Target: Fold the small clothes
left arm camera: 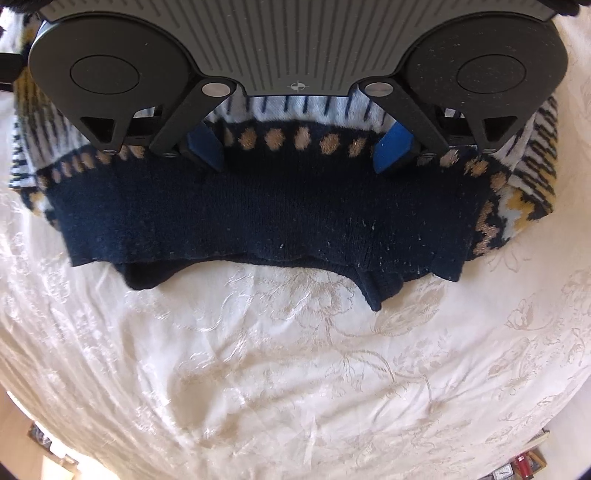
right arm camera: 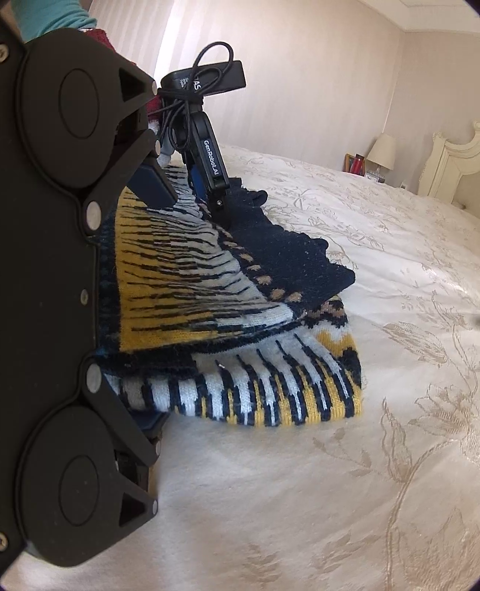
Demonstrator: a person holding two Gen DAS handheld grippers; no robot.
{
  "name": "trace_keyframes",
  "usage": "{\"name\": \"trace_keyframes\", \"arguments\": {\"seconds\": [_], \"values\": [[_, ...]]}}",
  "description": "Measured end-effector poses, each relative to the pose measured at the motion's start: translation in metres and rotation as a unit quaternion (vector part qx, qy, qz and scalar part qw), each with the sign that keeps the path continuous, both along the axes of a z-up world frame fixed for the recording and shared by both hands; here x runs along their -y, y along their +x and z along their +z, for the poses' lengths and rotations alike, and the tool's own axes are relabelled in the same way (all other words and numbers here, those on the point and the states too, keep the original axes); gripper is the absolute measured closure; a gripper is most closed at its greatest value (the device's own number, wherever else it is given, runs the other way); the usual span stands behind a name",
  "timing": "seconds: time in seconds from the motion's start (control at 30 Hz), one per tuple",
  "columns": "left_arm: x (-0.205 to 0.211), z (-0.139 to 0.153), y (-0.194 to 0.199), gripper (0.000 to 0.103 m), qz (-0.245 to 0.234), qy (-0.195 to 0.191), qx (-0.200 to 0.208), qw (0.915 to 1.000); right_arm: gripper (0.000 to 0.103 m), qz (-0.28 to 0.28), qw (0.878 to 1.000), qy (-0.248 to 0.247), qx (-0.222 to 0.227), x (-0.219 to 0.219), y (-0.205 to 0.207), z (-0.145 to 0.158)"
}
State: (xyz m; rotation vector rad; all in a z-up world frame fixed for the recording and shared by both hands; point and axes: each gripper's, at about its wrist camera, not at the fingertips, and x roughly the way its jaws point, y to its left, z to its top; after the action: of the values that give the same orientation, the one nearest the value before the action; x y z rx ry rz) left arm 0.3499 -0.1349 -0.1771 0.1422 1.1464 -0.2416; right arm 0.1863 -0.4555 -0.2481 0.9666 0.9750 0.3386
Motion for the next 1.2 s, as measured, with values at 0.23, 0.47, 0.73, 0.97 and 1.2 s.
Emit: {"name": "trace_keyframes", "arguments": {"seconds": [0.23, 0.47, 0.73, 0.97, 1.2], "values": [[-0.01, 0.017, -0.053, 0.015, -0.008, -0.014, -0.002, 0.9999, 0.0, 0.009, 1.0, 0.007, -0.001, -0.002, -0.014, 0.003], [-0.024, 0.0, -0.085, 0.014, 0.002, 0.008, -0.033, 0.9994, 0.0, 0.018, 1.0, -0.001, -0.005, -0.008, -0.027, 0.005], [-0.032, 0.007, -0.071, 0.015, 0.013, -0.015, -0.039, 0.999, 0.024, -0.019, 0.999, -0.035, -0.033, -0.016, -0.019, 0.01], [-0.069, 0.039, -0.09, 0.015, 0.013, -0.032, -0.02, 0.9992, 0.057, -0.04, 0.991, -0.112, -0.055, -0.031, -0.019, 0.032], [-0.136, 0.054, -0.113, 0.015, 0.053, -0.047, -0.026, 0.9971, 0.064, -0.034, 0.977, -0.198, -0.068, -0.07, -0.003, 0.077]]}}
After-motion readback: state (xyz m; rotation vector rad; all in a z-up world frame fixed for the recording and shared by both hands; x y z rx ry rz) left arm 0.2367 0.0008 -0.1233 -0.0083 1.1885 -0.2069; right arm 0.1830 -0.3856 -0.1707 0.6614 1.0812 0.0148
